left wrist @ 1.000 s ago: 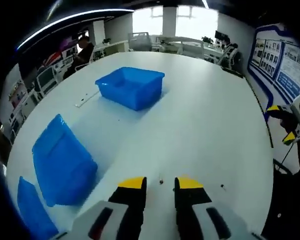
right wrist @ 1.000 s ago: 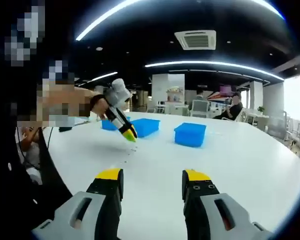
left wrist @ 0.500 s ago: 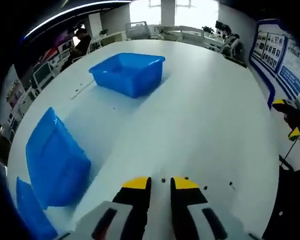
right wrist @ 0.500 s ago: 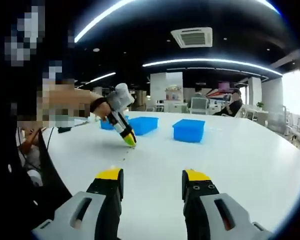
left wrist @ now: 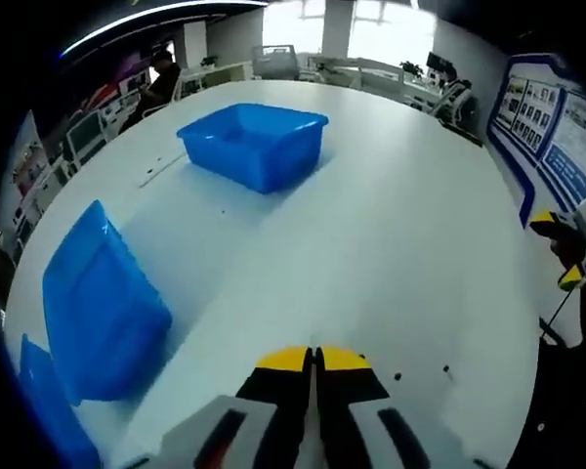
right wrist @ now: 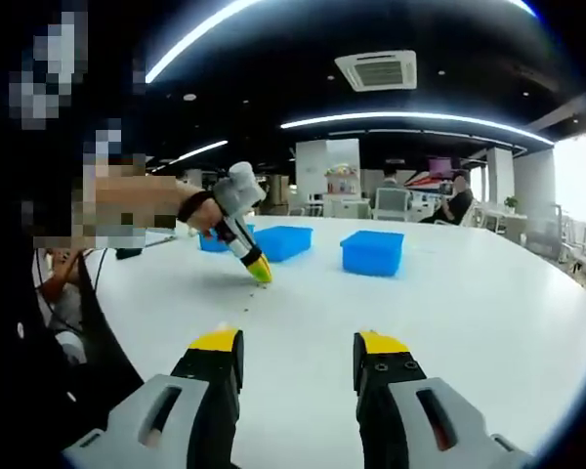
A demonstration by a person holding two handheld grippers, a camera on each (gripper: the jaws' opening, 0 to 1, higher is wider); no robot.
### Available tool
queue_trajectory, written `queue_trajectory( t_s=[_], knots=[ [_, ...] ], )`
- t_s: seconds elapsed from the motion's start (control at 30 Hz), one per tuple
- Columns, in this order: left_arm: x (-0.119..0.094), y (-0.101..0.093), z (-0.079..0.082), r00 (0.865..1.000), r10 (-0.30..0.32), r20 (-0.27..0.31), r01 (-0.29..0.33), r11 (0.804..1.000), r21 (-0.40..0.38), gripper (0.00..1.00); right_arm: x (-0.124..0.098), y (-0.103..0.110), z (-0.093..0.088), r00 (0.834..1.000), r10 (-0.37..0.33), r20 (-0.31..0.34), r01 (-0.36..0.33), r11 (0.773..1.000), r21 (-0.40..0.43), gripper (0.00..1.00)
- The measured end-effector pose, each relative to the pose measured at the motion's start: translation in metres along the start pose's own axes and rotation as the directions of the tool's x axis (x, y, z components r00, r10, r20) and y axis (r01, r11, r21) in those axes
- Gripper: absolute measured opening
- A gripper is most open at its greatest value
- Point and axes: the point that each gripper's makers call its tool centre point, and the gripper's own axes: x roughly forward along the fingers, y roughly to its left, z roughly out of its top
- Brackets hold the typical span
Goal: Pick up the resistors one by one and place each resistor into its matching bin, sorting the parts by color and model until every resistor is separated into the correct bin for its type
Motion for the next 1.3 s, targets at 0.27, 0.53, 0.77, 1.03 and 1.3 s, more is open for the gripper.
queue_trajectory(
  t_s=[0.27, 0.53, 0.77, 1.03, 1.3],
  knots=[
    [-0.018, 0.011, 0.005, 0.984, 0.046, 0.172, -0.031, 0.996, -0.088, 0.06, 0.000, 0.006, 0.007, 1.000, 0.005, 0.006, -0.005, 1.000, -0.014, 0.47],
    [-0.084, 0.002, 0.018, 0.878, 0.115, 0.465, -0.061, 0.990, -0.129, 0.06, 0.002, 0.013, 0.021, 1.000, -0.001, 0.021, 0.002, 0.999, -0.045, 0.47],
    [-0.158, -0.024, 0.015, 0.667, 0.191, 0.720, -0.101, 0.981, -0.166, 0.06, 0.002, 0.023, 0.034, 0.999, -0.017, 0.040, 0.019, 0.998, -0.064, 0.47],
    [-0.177, -0.026, 0.007, 0.588, 0.244, 0.771, -0.129, 0.969, -0.209, 0.06, 0.004, 0.038, 0.040, 0.999, -0.002, 0.032, 0.005, 0.996, -0.094, 0.47],
    [-0.136, -0.019, 0.071, 0.577, 0.221, 0.786, -0.138, 0.975, -0.173, 0.06, -0.004, 0.012, 0.044, 0.990, -0.125, 0.057, 0.129, 0.989, -0.067, 0.46]
  ],
)
